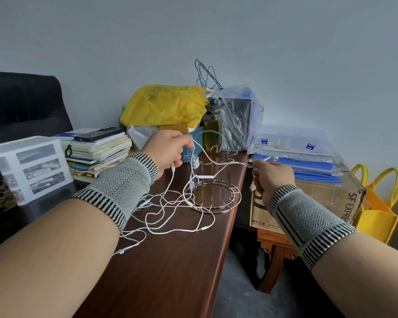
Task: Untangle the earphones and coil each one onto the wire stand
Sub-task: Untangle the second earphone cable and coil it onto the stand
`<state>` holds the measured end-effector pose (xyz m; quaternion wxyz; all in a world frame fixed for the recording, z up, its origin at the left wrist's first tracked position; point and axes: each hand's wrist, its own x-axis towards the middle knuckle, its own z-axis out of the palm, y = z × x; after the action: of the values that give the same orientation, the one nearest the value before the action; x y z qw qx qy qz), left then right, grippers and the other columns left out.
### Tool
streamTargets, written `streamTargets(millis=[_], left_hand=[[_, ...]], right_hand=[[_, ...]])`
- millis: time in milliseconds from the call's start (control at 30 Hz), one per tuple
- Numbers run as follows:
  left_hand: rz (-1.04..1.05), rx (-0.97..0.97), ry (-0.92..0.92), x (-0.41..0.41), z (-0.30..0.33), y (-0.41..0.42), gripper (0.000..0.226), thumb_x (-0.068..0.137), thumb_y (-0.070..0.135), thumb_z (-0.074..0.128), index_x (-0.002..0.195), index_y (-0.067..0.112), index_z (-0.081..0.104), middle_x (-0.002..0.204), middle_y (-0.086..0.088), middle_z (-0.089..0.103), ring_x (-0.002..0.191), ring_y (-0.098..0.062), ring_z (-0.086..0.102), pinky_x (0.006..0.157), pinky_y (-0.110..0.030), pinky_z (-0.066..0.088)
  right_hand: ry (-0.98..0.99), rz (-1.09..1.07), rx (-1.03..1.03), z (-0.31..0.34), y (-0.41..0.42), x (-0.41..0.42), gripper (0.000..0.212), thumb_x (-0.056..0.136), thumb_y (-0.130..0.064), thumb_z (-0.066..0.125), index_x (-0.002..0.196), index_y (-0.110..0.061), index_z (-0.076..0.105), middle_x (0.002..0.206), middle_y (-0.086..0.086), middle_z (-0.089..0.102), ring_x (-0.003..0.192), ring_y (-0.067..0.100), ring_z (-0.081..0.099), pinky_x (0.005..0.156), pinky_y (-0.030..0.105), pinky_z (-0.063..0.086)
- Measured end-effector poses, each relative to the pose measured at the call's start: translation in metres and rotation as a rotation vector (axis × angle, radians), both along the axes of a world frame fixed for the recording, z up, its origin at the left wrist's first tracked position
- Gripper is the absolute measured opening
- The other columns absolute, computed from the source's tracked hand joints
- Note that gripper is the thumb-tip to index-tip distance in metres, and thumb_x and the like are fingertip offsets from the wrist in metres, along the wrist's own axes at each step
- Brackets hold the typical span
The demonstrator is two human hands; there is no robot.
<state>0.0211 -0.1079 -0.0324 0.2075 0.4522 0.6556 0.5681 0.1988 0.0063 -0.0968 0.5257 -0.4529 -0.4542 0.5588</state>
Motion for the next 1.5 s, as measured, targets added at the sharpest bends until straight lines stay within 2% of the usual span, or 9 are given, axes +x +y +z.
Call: streamTargets(millis=[233,367,533,733,833,967,1200,1367,1500], left_hand=[[0.076,0.180,0.108,-0.007,0.008,-0.003,0.035,0.093,0.027,0.061,0.059,0.025,0.069,0.045,0.008,0.030,0.044,-0.012,0.024,0.048,-0.024,0.021],[0.123,0.206,0.123,-0.010,0.013,-0.009,0.028,0.094,0.024,0.060,0.066,0.022,0.066,0.035,0.016,0.038,0.048,-0.009,0.029,0.050,-0.024,0.022],[0.083,0.191,0.064,-0.014,0.014,-0.013,0.026,0.092,0.021,0.062,0.067,0.017,0.066,0.039,0.011,0.027,0.033,-0.005,0.022,0.040,-0.018,0.019],[0.057,0.178,-0.002,-0.009,0.017,-0.015,0.026,0.090,0.013,0.061,0.065,0.013,0.062,0.038,0.013,0.027,0.034,-0.005,0.022,0.036,-0.018,0.019],[0.038,0.175,-0.019,-0.005,0.018,-0.015,0.025,0.091,0.013,0.060,0.066,0.012,0.061,0.037,0.013,0.028,0.034,-0.004,0.022,0.036,-0.018,0.020],[0.026,0.163,-0.020,-0.004,0.017,-0.016,0.023,0.093,0.015,0.060,0.070,0.011,0.061,0.038,0.013,0.028,0.035,-0.004,0.022,0.036,-0.019,0.020],[-0.082,0.029,-0.234,-0.004,0.013,-0.015,0.024,0.097,0.019,0.055,0.076,0.008,0.060,0.043,0.009,0.031,0.038,-0.004,0.024,0.038,-0.016,0.020],[-0.227,-0.135,-0.284,0.003,0.012,-0.015,0.025,0.096,0.023,0.054,0.080,0.009,0.065,0.053,0.007,0.045,0.041,-0.003,0.040,0.042,-0.015,0.033],[-0.343,-0.201,-0.358,-0.002,0.017,-0.018,0.046,0.092,0.050,0.049,0.095,0.009,0.070,0.060,0.006,0.052,0.045,-0.003,0.044,0.045,-0.016,0.038]], right_hand=[[-0.162,0.307,-0.090,-0.004,-0.020,-0.014,0.025,0.081,-0.005,0.065,0.058,-0.010,0.055,0.044,-0.001,0.049,0.034,0.008,0.040,0.038,0.018,0.031],[-0.334,0.449,-0.062,-0.008,-0.030,-0.025,0.029,0.083,-0.012,0.068,0.056,-0.011,0.056,0.043,-0.002,0.047,0.035,0.009,0.039,0.041,0.018,0.031],[-0.520,0.404,0.115,-0.006,-0.031,-0.033,0.038,0.080,-0.030,0.075,0.052,-0.012,0.056,0.037,-0.005,0.046,0.030,0.008,0.038,0.041,0.026,0.034],[-0.266,0.427,0.371,0.009,-0.042,-0.047,0.004,0.081,-0.012,0.067,0.079,-0.015,0.066,0.067,-0.004,0.060,0.056,0.008,0.049,0.056,0.023,0.039],[-0.225,0.548,0.430,0.014,-0.051,-0.056,0.011,0.081,-0.008,0.070,0.090,-0.013,0.067,0.080,0.001,0.065,0.065,0.009,0.054,0.066,0.022,0.045],[-0.242,0.564,0.436,0.015,-0.054,-0.061,0.013,0.082,-0.006,0.068,0.071,-0.012,0.064,0.070,0.006,0.062,0.060,0.013,0.051,0.057,0.024,0.042],[-0.101,0.462,0.271,0.017,-0.042,-0.048,0.021,0.085,0.001,0.051,0.068,-0.011,0.053,0.055,0.006,0.058,0.063,0.024,0.050,0.055,0.029,0.038],[-0.018,0.705,0.206,0.020,-0.048,-0.051,0.015,0.085,0.003,0.061,0.089,-0.011,0.060,0.055,0.006,0.048,0.043,0.016,0.044,0.050,0.026,0.038],[-0.036,0.772,0.162,0.021,-0.050,-0.049,0.018,0.088,-0.006,0.063,0.071,-0.009,0.062,0.046,0.001,0.041,0.036,0.009,0.033,0.046,0.022,0.041]])
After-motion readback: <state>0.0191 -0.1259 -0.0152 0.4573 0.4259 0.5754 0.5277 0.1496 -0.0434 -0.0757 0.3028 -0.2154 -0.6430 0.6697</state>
